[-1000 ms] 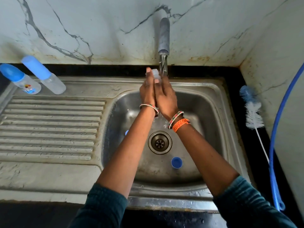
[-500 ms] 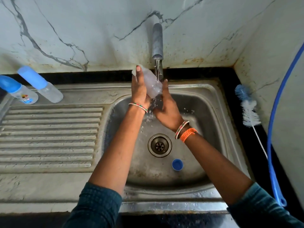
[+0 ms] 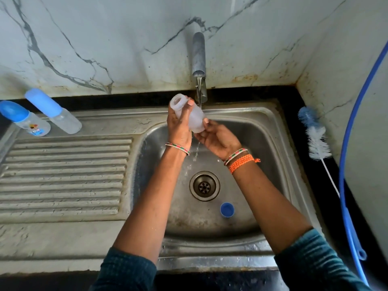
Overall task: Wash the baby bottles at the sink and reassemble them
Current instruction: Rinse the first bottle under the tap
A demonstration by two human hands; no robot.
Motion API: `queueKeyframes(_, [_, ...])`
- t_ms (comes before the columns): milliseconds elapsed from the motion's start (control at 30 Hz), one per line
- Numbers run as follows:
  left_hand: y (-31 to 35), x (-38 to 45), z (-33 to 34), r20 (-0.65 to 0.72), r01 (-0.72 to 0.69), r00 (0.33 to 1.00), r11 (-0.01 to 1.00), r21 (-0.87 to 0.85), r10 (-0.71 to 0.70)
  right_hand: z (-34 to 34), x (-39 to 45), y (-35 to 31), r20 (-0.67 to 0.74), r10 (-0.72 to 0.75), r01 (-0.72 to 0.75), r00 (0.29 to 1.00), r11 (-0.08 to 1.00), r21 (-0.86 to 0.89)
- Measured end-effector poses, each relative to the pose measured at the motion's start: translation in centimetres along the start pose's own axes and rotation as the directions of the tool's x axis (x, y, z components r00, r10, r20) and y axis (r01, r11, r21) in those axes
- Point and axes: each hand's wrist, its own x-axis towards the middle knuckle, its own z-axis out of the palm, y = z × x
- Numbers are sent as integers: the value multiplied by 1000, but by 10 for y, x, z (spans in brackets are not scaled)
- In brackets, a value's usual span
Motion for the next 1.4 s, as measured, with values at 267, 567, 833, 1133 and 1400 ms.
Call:
queueKeyframes(267, [-4,5,-6,-9,-85,996,992,97,86,5,6,-4,-125,69,-81,990,992,-95])
queueKeyframes(567, [-27,6,-18,283,-213,957,811,545,61,0,-7,-5,142,-628,330,765,194,-924])
queueKeyframes(833, [-33,-2,-16,392,-327,917,705,629,75,-2,-3,-23,300,-305,174,904,-379,-909])
queueKeyframes(1133, [-37,1,-27,266,-213,962,789,576,66,15,6,-35,347,-366,319,863,-136,-938])
queueKeyframes(1400, [-48,0,-56,291,-108,946,705,701,-145,5,17,4,168,-712,264,681,25,-964])
